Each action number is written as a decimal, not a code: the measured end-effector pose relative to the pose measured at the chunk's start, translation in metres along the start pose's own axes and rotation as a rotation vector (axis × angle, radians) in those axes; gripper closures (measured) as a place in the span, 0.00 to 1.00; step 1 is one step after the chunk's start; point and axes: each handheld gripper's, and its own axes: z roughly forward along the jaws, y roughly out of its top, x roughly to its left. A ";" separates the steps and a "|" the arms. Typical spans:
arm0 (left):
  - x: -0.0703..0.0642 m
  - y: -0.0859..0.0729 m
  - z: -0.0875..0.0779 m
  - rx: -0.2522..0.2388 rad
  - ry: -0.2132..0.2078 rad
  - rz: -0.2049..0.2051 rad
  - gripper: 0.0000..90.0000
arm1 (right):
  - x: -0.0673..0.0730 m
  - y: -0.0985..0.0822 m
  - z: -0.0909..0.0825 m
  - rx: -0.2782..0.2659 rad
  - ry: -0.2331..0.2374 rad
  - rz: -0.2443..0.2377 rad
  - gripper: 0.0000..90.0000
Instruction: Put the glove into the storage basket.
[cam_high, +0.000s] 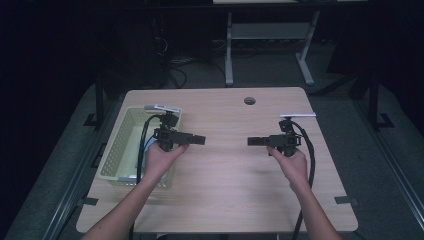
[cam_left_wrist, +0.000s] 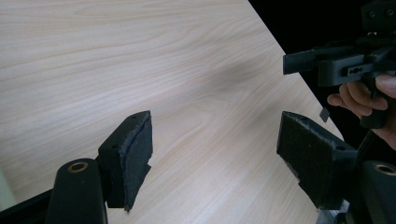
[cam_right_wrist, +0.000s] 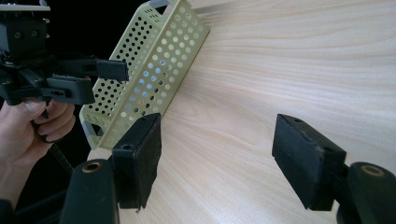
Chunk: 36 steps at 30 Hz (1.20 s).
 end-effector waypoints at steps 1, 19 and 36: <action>0.000 -0.001 0.001 0.003 -0.005 0.001 0.29 | 0.000 0.000 -0.001 -0.002 0.001 0.000 0.36; -0.012 -0.012 0.022 0.012 -0.038 0.013 0.29 | -0.021 -0.018 -0.023 -0.025 0.008 0.042 0.35; -0.024 -0.027 0.039 0.025 -0.071 0.026 0.29 | -0.036 -0.032 -0.039 -0.048 0.007 0.076 0.35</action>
